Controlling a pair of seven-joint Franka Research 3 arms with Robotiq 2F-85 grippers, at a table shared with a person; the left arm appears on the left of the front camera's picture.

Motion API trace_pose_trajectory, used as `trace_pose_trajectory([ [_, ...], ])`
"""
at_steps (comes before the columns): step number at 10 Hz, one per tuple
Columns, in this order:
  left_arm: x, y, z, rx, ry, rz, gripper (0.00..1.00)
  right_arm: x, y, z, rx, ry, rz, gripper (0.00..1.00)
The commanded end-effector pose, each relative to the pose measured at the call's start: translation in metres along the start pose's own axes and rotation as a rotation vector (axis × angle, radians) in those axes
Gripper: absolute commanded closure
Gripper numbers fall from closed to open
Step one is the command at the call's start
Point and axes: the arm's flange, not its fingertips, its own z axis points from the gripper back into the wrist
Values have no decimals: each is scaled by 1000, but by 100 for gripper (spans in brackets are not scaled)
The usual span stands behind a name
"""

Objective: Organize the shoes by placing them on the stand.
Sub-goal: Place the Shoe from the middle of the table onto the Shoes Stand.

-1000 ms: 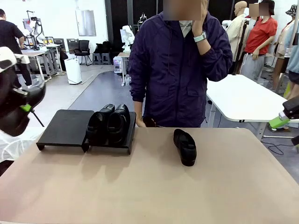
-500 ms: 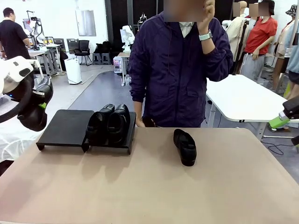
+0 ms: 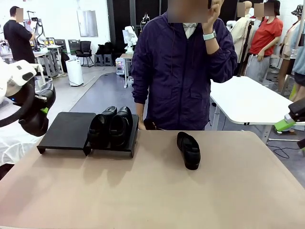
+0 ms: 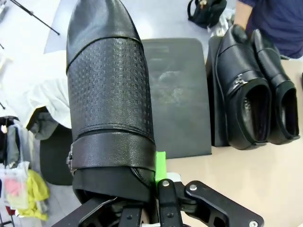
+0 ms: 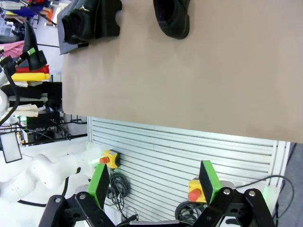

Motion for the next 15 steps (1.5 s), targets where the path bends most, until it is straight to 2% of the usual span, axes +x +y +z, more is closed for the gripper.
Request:
trace_pose_trajectory([
  [1,29,22,-36,-50,46,-43,100,1,0,0,24,2,21,0],
  [3,32,23,-62,-80,64,-76,100,1,0,0,24,2,21,0],
  [7,37,14,-109,-32,78,-113,100,1,0,0,24,2,21,0],
  [11,34,9,-125,8,124,-100,100,1,0,0,24,2,21,0],
  [12,34,9,-127,26,123,-94,93,1,0,0,24,2,21,0],
  [13,35,8,-127,26,131,-100,37,1,0,0,24,2,21,0],
  [14,35,6,-125,43,112,-103,0,1,0,0,24,2,21,0],
  [15,35,6,-125,43,107,-103,0,1,0,0,24,2,21,0],
])
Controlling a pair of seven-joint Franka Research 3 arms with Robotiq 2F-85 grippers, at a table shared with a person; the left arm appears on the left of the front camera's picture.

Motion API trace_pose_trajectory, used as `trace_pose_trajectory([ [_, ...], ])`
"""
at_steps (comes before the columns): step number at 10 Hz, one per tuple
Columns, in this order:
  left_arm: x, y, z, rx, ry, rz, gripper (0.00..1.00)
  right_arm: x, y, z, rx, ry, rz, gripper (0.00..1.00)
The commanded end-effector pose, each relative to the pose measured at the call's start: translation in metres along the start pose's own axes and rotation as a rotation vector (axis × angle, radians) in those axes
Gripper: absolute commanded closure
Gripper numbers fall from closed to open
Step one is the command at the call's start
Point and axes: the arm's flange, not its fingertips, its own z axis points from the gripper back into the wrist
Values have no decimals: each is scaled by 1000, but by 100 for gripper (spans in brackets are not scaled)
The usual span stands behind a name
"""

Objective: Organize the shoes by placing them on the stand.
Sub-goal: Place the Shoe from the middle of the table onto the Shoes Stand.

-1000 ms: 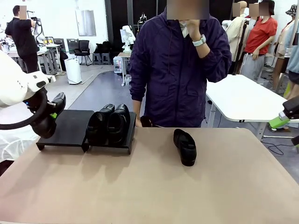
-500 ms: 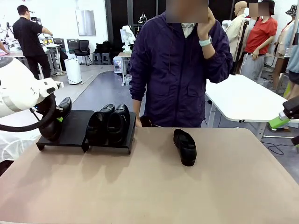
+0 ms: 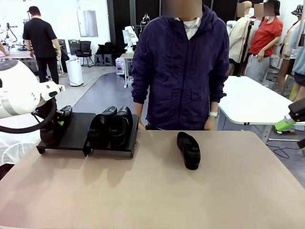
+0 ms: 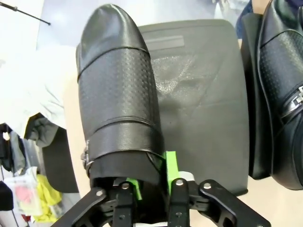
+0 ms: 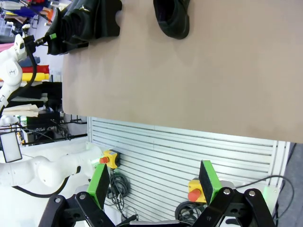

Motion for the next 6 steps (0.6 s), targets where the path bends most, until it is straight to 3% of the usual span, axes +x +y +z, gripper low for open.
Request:
trace_pose_trajectory([
  [1,4,-2,6,17,-26,-2,0,1,0,0,24,2,21,0],
  [3,2,-3,22,2,-46,-28,0,1,0,0,24,2,21,0],
  [5,-7,-6,62,-111,22,-109,0,1,0,0,24,2,21,0],
  [6,-16,-1,90,-183,116,-133,0,1,0,0,24,2,21,0],
])
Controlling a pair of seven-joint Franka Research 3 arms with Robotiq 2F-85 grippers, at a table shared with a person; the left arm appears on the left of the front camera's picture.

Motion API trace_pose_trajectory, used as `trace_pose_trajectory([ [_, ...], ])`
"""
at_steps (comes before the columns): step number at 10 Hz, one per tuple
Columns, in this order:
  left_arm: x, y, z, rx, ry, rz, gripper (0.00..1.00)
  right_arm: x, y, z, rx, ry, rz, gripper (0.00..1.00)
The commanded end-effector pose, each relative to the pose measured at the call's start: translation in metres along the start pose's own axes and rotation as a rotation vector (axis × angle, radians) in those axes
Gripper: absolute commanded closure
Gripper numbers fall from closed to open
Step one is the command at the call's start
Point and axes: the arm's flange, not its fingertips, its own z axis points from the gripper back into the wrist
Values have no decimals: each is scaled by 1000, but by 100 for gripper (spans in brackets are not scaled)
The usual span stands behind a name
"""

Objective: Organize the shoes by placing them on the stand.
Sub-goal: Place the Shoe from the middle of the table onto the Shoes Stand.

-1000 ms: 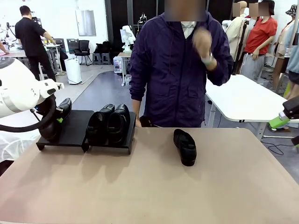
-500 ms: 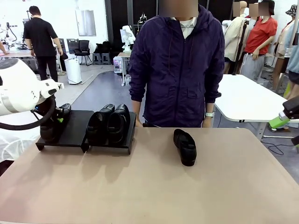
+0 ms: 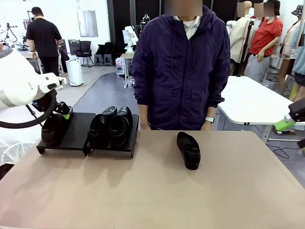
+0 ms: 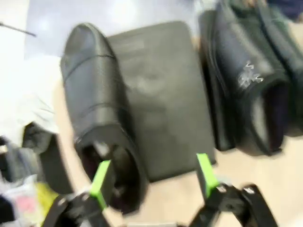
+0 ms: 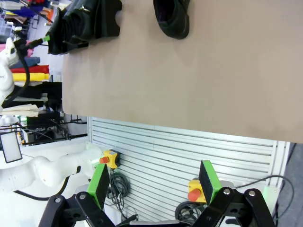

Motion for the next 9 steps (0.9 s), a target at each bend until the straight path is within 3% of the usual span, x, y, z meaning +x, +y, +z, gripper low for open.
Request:
trace_pose_trajectory([
  [1,-28,16,55,-131,131,-90,0,1,0,1,24,2,21,0],
  [3,-68,17,115,-274,205,-299,0,1,0,1,24,2,21,0],
  [6,-154,27,185,-377,136,-262,0,1,0,1,24,2,21,0],
  [9,-215,29,196,-425,54,-238,0,1,0,1,24,2,21,0],
])
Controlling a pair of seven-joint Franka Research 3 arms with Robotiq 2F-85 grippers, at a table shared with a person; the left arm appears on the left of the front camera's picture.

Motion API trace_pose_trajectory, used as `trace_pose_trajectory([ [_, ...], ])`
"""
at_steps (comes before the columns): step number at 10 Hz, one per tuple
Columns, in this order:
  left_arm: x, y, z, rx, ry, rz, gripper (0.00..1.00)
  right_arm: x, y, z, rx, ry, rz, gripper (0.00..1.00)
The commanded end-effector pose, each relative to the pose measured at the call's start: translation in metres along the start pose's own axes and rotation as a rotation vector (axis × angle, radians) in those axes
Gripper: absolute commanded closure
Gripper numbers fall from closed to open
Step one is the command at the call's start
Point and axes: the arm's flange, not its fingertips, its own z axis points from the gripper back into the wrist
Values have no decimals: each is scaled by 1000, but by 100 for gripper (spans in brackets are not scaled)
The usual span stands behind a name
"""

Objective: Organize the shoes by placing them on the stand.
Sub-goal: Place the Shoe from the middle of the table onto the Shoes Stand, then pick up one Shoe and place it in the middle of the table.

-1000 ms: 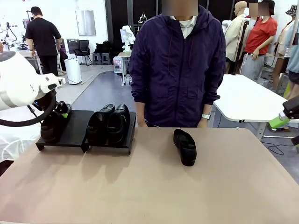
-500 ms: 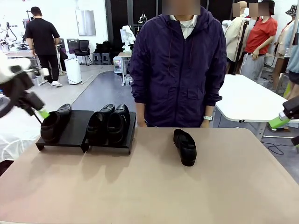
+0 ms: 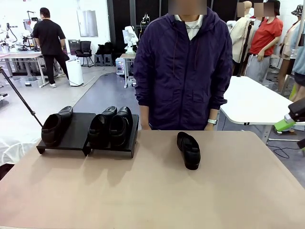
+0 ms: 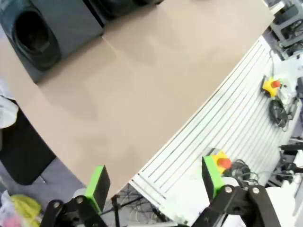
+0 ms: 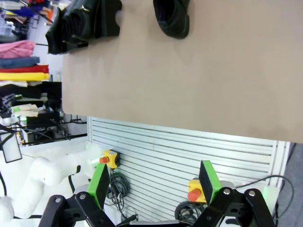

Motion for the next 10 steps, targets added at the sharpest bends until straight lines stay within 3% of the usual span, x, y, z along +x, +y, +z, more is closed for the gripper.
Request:
trace_pose_trajectory([
  [1,-11,10,-11,25,-35,47,0,1,0,1,25,1,21,0],
  [2,0,0,0,0,0,0,0,1,0,1,25,1,21,0],
  [10,0,0,0,0,0,0,0,1,0,1,25,1,21,0],
])
